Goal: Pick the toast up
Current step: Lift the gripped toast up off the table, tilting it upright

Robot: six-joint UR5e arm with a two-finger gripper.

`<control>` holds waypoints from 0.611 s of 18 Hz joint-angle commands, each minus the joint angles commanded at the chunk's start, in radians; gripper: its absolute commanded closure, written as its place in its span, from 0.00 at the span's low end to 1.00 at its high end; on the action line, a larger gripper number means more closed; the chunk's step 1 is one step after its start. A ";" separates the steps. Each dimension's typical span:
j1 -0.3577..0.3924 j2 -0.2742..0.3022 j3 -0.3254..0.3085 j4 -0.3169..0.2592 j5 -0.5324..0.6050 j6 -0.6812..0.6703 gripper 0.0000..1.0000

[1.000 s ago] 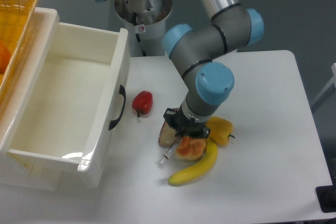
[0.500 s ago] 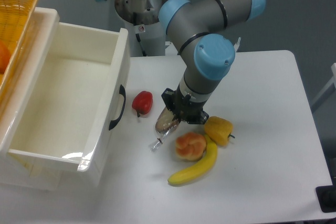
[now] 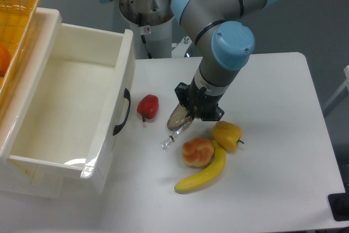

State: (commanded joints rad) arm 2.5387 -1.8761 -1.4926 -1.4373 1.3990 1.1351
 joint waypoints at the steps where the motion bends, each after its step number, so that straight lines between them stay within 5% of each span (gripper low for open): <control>1: 0.002 0.000 0.000 0.000 -0.003 0.000 1.00; 11: 0.011 0.011 0.000 0.000 -0.018 0.000 1.00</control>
